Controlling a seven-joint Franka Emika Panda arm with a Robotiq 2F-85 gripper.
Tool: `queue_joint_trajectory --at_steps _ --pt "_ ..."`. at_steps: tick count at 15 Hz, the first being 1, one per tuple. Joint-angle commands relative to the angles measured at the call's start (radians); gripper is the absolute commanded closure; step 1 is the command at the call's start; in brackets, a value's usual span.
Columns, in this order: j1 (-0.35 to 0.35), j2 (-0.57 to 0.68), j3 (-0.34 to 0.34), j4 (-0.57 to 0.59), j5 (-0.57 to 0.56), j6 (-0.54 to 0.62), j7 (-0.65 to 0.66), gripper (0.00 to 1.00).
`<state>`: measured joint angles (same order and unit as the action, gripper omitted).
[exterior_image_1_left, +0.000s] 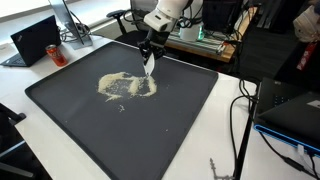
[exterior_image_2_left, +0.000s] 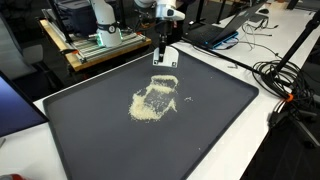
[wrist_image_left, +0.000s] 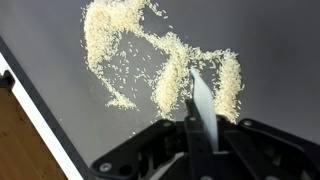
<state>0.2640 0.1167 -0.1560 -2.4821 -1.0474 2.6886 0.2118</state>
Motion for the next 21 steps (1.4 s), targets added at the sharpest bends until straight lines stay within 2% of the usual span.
queue_joint_trajectory --at_steps 1,5,21 --pt "0.001 -0.001 0.0 -0.001 0.001 0.006 0.01 0.99" --pt "0.0 0.0 0.0 0.0 0.0 0.0 0.0 0.96" --pt "0.0 0.001 0.0 0.0 0.0 0.0 0.0 0.96"
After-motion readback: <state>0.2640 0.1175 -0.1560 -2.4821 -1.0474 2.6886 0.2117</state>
